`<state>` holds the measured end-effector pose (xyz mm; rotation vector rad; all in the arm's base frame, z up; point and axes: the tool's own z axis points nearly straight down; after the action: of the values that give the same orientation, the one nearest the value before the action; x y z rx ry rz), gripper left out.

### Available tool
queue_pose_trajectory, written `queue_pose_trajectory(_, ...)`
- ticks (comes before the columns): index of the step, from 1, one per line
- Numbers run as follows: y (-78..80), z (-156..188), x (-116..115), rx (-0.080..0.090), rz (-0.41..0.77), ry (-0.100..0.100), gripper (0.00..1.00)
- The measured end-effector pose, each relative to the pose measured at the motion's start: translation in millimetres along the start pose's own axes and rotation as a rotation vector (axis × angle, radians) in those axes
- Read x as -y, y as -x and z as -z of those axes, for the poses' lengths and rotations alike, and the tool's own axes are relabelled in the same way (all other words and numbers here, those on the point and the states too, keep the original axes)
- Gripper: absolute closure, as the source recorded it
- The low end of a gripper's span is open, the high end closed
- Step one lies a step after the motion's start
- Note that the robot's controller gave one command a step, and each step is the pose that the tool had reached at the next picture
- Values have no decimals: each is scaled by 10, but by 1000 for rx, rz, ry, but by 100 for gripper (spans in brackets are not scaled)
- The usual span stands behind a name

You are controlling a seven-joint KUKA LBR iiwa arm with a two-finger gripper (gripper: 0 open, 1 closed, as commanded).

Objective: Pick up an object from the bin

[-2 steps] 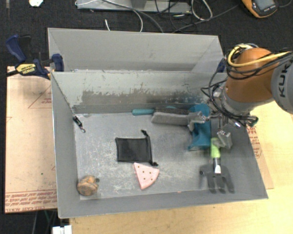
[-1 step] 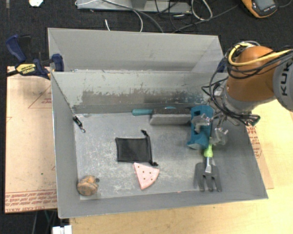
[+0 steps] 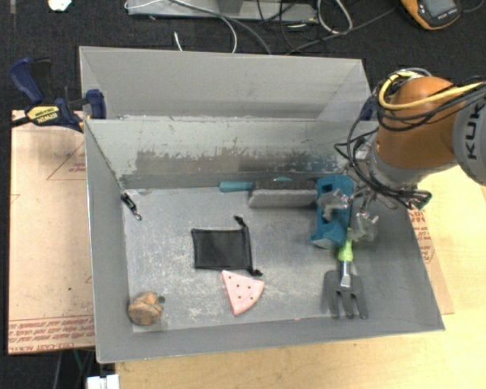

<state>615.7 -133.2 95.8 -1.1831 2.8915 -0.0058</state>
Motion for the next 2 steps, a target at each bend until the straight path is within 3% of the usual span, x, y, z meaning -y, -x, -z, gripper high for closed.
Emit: queue_pose_trajectory(2, 8, 318, -28, -1, -2, 7, 100)
